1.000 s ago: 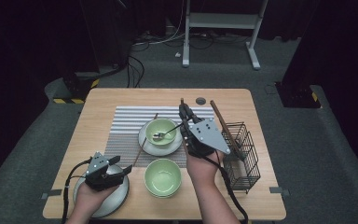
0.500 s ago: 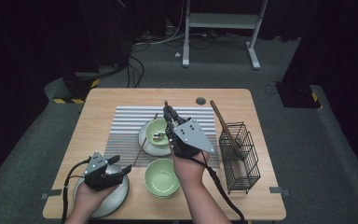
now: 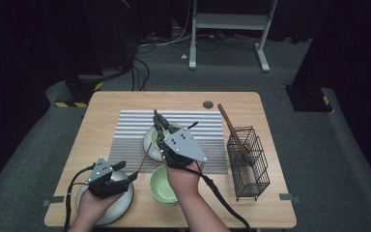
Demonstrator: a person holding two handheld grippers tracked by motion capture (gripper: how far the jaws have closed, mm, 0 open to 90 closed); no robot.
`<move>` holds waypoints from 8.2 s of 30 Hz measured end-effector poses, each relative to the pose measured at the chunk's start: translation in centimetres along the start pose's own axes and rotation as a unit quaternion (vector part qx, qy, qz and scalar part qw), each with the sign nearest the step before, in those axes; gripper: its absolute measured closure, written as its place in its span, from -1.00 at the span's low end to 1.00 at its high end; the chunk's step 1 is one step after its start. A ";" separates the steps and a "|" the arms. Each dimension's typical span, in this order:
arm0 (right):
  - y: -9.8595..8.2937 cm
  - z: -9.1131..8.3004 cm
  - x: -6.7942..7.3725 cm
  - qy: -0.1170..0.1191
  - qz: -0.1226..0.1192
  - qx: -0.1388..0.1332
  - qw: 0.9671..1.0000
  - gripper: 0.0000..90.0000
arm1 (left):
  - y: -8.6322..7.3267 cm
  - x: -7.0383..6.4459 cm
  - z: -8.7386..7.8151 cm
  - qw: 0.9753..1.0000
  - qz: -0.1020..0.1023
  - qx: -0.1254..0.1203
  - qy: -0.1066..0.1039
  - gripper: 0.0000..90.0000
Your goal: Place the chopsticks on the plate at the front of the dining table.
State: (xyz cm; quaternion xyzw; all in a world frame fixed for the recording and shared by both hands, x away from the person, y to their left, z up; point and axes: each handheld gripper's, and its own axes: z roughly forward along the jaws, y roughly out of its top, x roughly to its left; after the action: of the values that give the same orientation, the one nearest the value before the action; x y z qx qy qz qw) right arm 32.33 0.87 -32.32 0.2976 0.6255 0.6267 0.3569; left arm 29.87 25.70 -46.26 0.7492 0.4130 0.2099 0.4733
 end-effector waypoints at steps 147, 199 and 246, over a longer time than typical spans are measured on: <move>-9.9 -0.2 5.0 0.069 0.017 0.136 0.988 0.37 | 0.5 -2.6 2.1 0.999 0.035 -0.030 -0.016 0.88; -10.2 1.8 1.6 0.025 0.066 0.153 0.986 0.20 | 0.7 -2.8 1.1 0.997 0.024 -0.053 -0.056 0.88; -9.7 -0.9 -2.1 0.007 0.053 0.158 0.986 0.07 | 1.0 -1.7 0.6 0.997 -0.005 -0.070 -0.020 0.88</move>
State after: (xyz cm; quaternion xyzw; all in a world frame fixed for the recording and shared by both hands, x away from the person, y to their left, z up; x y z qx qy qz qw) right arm 33.46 -1.71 -41.92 0.3782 0.7027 0.5401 0.2674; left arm 29.77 23.82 -45.57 0.7159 0.3917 0.2213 0.5339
